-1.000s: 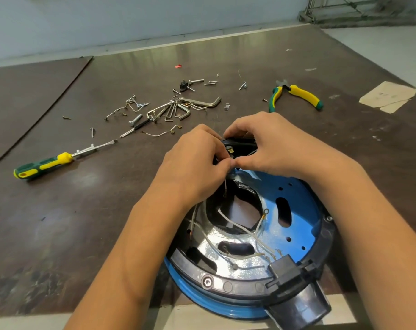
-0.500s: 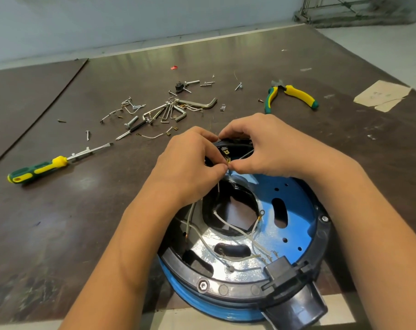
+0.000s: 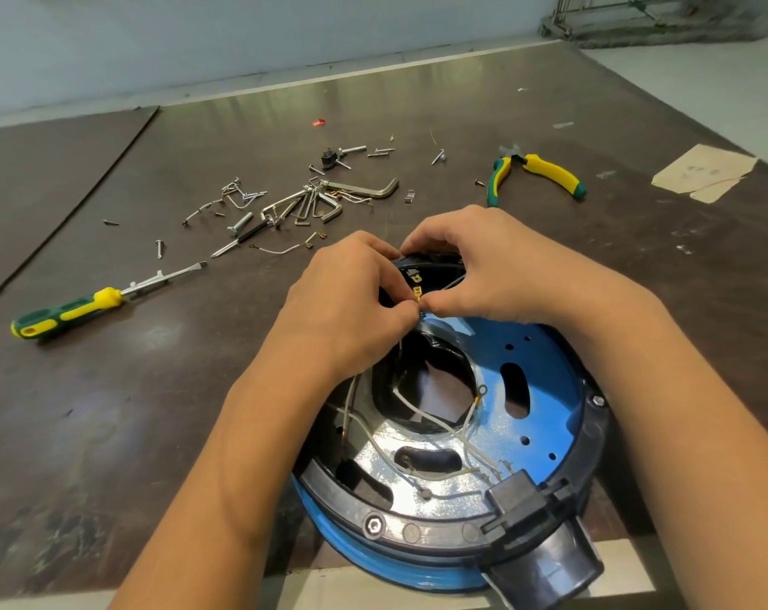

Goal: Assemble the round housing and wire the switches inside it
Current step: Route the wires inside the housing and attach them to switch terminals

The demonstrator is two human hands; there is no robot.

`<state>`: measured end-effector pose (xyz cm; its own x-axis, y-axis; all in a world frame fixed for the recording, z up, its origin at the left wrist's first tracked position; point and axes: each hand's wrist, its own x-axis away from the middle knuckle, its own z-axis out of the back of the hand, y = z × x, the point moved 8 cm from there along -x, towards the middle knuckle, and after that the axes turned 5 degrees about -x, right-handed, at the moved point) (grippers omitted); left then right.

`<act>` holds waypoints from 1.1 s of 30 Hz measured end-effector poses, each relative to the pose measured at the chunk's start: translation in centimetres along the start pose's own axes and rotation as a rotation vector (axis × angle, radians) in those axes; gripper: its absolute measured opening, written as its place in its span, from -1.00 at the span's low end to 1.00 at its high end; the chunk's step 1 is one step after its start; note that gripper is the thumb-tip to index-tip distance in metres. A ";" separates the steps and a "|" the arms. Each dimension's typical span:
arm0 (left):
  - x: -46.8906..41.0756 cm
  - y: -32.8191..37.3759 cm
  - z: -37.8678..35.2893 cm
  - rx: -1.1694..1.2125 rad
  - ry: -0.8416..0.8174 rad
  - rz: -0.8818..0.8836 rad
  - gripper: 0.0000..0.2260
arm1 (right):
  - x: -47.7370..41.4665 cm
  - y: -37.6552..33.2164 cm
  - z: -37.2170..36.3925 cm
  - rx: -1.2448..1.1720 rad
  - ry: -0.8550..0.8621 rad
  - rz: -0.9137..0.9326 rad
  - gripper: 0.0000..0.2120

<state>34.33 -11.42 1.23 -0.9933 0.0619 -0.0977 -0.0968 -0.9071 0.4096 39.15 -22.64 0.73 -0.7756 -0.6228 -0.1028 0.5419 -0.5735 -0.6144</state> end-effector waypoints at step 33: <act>-0.2 0.0 -1.0 -0.128 -0.072 0.016 -0.91 | 0.1 -0.1 -0.3 -0.029 -0.020 -0.021 -0.50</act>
<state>34.64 -11.80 0.33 -0.9970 0.0726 -0.0250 -0.0767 -0.9537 0.2908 38.93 -22.50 0.49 -0.7799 -0.6215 -0.0748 0.5162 -0.5710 -0.6384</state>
